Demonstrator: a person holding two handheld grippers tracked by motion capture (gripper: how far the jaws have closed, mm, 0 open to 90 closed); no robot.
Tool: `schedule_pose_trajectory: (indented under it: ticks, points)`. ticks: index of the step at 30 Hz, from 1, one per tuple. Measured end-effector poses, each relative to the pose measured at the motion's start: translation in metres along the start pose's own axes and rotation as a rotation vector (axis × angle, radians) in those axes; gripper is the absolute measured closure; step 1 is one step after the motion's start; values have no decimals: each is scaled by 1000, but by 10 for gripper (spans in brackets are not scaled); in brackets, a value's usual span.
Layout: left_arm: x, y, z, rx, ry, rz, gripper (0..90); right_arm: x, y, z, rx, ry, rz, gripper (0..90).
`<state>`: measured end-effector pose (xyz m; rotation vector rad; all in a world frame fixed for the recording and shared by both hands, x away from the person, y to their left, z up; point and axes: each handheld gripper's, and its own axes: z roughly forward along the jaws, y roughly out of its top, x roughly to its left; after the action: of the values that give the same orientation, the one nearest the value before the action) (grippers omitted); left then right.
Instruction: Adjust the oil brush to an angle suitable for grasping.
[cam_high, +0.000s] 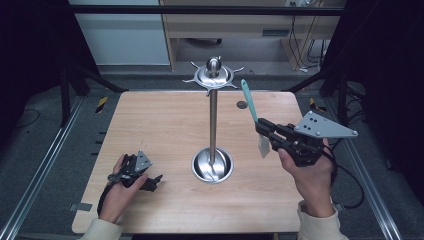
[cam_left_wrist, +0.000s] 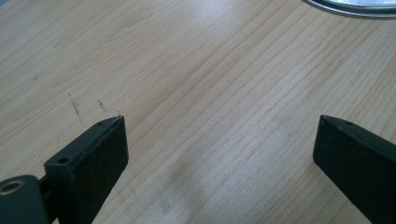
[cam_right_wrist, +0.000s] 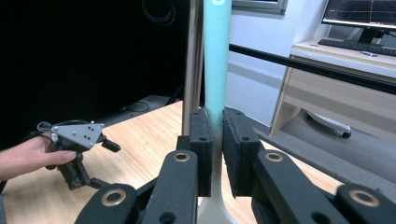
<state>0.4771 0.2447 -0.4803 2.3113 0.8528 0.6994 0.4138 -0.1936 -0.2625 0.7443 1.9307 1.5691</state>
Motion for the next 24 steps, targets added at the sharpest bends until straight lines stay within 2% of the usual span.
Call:
schedule_pose_trajectory:
  ticks: [24]
  points:
    - [-1,0,0,4,-4,4,29,2,-1,3,30,23,-8,826]
